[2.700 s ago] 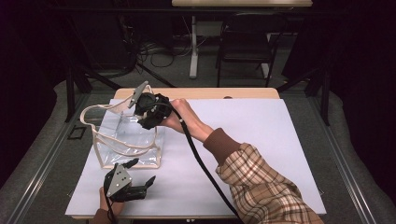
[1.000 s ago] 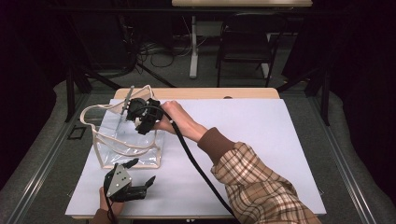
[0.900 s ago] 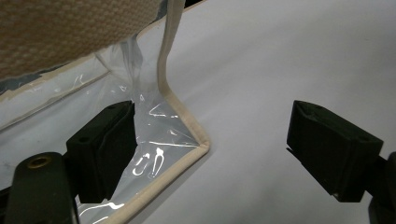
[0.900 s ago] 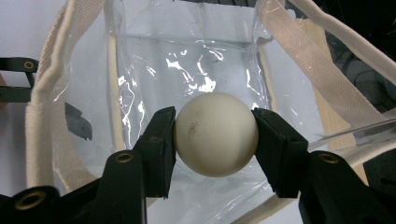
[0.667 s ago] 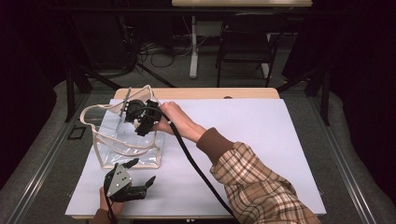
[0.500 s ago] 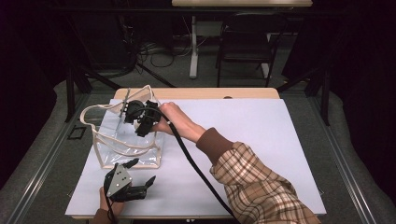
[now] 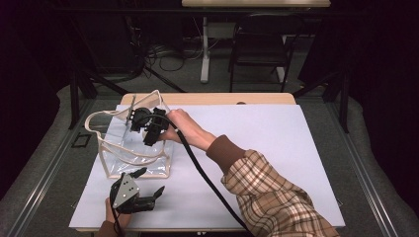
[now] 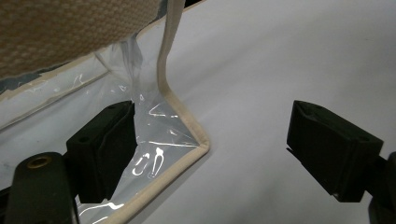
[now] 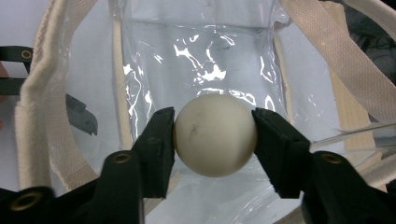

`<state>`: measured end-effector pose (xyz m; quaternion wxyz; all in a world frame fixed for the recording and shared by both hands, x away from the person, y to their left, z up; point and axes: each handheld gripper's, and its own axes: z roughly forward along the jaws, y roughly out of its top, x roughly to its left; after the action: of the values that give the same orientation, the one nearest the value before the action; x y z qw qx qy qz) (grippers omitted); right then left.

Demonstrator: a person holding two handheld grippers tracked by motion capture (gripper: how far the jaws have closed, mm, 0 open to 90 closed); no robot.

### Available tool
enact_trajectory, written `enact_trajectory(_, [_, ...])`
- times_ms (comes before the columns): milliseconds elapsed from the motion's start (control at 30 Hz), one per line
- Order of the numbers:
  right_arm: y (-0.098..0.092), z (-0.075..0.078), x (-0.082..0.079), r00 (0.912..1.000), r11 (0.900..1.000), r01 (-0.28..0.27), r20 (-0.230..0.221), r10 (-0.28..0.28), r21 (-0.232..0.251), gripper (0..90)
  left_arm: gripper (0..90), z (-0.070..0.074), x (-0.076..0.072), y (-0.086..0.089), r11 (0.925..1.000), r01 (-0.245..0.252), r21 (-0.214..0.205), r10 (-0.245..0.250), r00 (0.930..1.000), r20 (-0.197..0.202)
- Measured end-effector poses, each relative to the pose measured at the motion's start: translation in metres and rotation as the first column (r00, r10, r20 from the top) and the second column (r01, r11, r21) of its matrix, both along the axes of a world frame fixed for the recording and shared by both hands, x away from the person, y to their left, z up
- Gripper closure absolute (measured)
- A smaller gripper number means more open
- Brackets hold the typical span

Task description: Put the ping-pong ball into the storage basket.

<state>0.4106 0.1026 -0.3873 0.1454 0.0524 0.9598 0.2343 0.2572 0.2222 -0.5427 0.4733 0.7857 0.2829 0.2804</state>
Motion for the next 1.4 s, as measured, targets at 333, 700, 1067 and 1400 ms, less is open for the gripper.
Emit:
enact_trajectory(333, [-0.012, 0.007, 0.004, 0.9990, 0.9951, 0.040, -0.024, -0.038, 0.090, 21.0, 16.0, 0.000, 0.000, 0.000, 1.0000, -0.001, 0.001, 0.001, 1.0000, 0.000])
enact_trajectory(700, [-0.044, 0.021, 0.001, 0.9977, 0.9733, 0.068, -0.023, -0.064, 0.219, 10.0, 16.1, 0.000, 0.000, -0.001, 1.0000, -0.004, 0.003, 0.004, 1.0000, -0.002])
enact_trajectory(1067, [-0.074, 0.026, -0.007, 0.9974, 0.9611, 0.072, -0.012, -0.071, 0.267, 4.6, 16.1, 0.000, -0.002, 0.001, 0.9997, -0.024, 0.003, 0.024, 0.9997, -0.006])
enact_trajectory(1400, [-0.098, 0.025, -0.013, 0.9954, 0.9523, 0.094, -0.013, -0.094, 0.290, 2.6, 16.0, 0.000, -0.003, 0.002, 0.9996, -0.028, 0.005, 0.028, 0.9996, 0.000])
